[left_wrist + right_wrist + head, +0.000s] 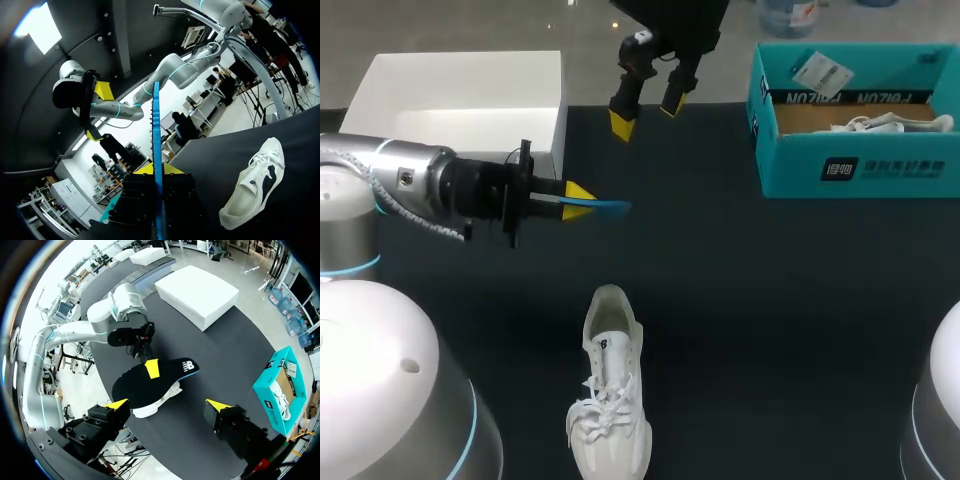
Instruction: Take the shoe out of the shoebox, open the shoe tongue, remove and reinsert the insole, then place the shoe into the shoebox
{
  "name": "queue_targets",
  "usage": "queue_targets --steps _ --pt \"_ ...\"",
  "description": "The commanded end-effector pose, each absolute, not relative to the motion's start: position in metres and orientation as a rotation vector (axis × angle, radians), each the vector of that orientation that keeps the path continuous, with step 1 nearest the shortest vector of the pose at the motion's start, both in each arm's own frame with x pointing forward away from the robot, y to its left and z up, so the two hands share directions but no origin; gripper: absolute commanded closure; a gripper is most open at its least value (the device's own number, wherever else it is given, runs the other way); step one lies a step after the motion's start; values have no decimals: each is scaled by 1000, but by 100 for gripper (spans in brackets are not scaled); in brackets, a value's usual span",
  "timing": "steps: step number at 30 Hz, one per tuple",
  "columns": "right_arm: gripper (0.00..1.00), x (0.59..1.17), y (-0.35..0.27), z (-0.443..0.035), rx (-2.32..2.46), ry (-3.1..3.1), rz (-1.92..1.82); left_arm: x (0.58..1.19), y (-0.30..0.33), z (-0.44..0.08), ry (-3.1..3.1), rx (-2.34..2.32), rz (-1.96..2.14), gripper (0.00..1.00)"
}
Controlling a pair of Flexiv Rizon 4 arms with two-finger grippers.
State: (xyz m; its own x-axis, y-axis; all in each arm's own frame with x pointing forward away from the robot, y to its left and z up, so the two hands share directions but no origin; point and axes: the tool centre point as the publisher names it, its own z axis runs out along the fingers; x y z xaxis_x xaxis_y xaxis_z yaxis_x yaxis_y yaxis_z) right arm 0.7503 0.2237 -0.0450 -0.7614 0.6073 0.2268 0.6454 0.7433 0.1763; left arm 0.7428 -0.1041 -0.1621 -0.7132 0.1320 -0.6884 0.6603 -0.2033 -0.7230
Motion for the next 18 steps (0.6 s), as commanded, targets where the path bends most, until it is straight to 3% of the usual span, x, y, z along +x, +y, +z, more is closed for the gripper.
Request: queue_targets --steps 1,18 --pt "0 750 224 -45 -1010 -2787 -367 745 -104 -164 1690 930 -1982 100" --pt "0 750 224 -45 -1010 -2787 -367 732 -103 -151 1972 557 -2187 100"
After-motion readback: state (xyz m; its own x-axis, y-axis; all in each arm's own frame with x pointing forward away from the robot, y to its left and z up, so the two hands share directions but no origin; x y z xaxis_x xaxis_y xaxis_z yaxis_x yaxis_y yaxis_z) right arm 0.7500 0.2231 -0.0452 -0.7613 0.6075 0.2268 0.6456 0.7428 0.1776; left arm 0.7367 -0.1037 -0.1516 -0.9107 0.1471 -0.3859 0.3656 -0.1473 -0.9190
